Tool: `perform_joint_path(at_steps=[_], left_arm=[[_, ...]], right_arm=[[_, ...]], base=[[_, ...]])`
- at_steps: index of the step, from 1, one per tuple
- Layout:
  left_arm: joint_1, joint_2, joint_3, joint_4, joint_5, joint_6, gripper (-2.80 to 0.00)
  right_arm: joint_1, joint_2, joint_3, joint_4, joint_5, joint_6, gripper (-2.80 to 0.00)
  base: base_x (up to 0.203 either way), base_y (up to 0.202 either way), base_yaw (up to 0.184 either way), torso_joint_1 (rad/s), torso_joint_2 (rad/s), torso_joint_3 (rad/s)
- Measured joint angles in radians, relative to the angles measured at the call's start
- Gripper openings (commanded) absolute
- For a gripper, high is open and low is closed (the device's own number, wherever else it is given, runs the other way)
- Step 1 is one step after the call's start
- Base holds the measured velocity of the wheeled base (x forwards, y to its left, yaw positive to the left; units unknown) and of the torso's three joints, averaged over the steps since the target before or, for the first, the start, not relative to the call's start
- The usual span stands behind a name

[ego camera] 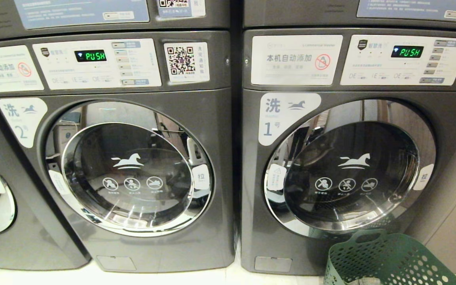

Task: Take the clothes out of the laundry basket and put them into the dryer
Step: Take the clothes out of the basket

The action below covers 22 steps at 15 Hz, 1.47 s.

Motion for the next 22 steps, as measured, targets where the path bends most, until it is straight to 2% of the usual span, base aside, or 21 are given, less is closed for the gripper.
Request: perform_joint_path(at_steps=[7, 13, 22], left_arm=[[0.000, 0.000, 0.000, 0.000, 0.000, 0.000, -2.80], [0.000, 0.000, 0.000, 0.000, 0.000, 0.000, -2.80], [0.000, 0.000, 0.000, 0.000, 0.000, -0.001, -2.80]], right_arm=[[0.000, 0.000, 0.000, -0.001, 0.000, 0.003, -2.80], [0.000, 0.000, 0.000, 0.003, -0.051, 0.136, -2.80], [0.000, 0.000, 0.000, 0.003, -0.051, 0.138, -2.80]], base=[[0.000, 0.000, 0.000, 0.000, 0.00, 0.000], [0.000, 0.000, 0.000, 0.000, 0.00, 0.000], [0.000, 0.000, 0.000, 0.000, 0.00, 0.000]])
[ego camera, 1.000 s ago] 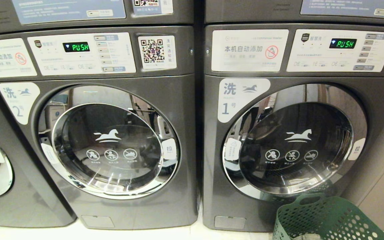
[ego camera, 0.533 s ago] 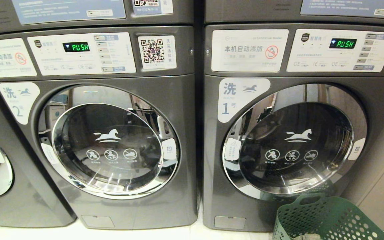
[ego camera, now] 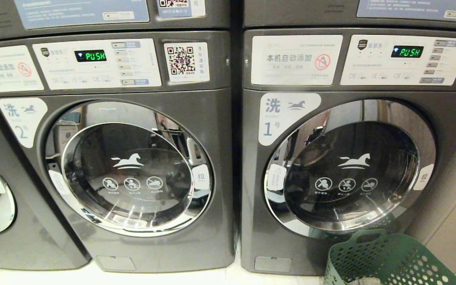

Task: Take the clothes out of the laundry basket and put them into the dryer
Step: Take the clothes out of the basket

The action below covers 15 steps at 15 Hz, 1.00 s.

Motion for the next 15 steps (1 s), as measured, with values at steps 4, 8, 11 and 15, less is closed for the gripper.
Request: perform_joint_path(at_steps=[4, 8, 11, 15], left_arm=[[0.000, 0.000, 0.000, 0.000, 0.000, 0.000, -2.80], [0.000, 0.000, 0.000, 0.000, 0.000, 0.000, -2.80], [0.000, 0.000, 0.000, 0.000, 0.000, 0.000, -2.80], [0.000, 0.000, 0.000, 0.000, 0.000, 0.000, -2.80]], right_arm=[[0.000, 0.000, 0.000, -0.002, 0.017, -0.017, -2.80], [0.000, 0.000, 0.000, 0.000, 0.040, -0.059, -2.80], [0.000, 0.000, 0.000, 0.002, 0.018, -0.050, -2.80], [0.000, 0.000, 0.000, 0.002, 0.015, -0.044, -2.80]], base=[[0.000, 0.000, 0.000, 0.000, 0.00, 0.000], [0.000, 0.000, 0.000, 0.000, 0.00, 0.000], [0.000, 0.000, 0.000, 0.000, 0.00, 0.000], [0.000, 0.000, 0.000, 0.000, 0.00, 0.000]])
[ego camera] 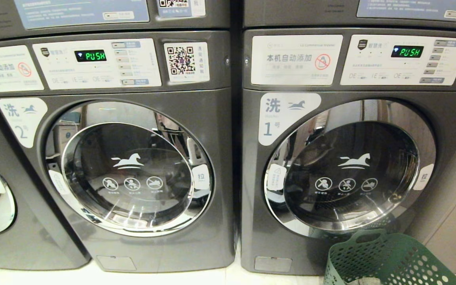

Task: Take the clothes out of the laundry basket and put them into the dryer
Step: Take the clothes out of the basket

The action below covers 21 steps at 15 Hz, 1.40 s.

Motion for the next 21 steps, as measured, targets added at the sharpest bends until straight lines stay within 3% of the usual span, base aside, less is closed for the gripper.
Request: perform_joint_path(at_steps=[4, 7, 11, 21], left_arm=[[0.000, 0.000, 0.000, 0.000, 0.000, 0.001, -2.80], [0.000, 0.000, 0.000, 0.000, -0.001, 0.003, -2.80], [0.000, 0.000, 0.003, 0.000, -0.003, 0.015, -2.80], [0.000, 0.000, 0.001, 0.001, -0.002, 0.014, -2.80]], right_arm=[[0.000, 0.000, 0.000, -0.006, -0.029, 0.114, -2.80], [0.000, 0.000, 0.000, -0.002, -0.022, 0.051, -2.80], [0.000, 0.000, 0.000, -0.006, -0.028, 0.113, -2.80], [0.000, 0.000, 0.000, -0.008, -0.028, 0.110, -2.80]], base=[[0.000, 0.000, 0.000, 0.000, 0.00, 0.000], [0.000, 0.000, 0.000, 0.000, 0.00, 0.000], [0.000, 0.000, 0.000, 0.000, 0.00, 0.000], [0.000, 0.000, 0.000, 0.000, 0.00, -0.003]])
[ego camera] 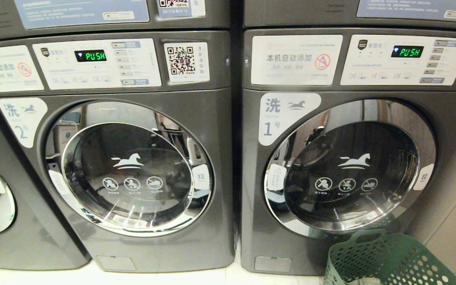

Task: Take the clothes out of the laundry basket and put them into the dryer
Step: Take the clothes out of the basket

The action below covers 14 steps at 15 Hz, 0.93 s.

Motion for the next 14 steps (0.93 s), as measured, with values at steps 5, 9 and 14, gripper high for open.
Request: perform_joint_path(at_steps=[5, 9, 14], left_arm=[[0.000, 0.000, -0.001, 0.000, 0.000, -0.001, -2.80], [0.000, 0.000, -0.001, 0.001, 0.000, -0.001, -2.80], [0.000, 0.000, 0.000, 0.000, 0.000, -0.002, -2.80]], right_arm=[[0.000, 0.000, 0.000, 0.000, 0.000, -0.001, -2.80], [0.000, 0.000, 0.000, 0.000, 0.000, 0.000, -2.80], [0.000, 0.000, 0.000, 0.000, 0.000, 0.001, -2.80]], base=[[0.000, 0.000, 0.000, 0.002, 0.00, -0.132], [0.000, 0.000, 0.000, 0.005, 0.00, -0.203], [0.000, 0.000, 0.000, 0.001, 0.00, -0.201]])
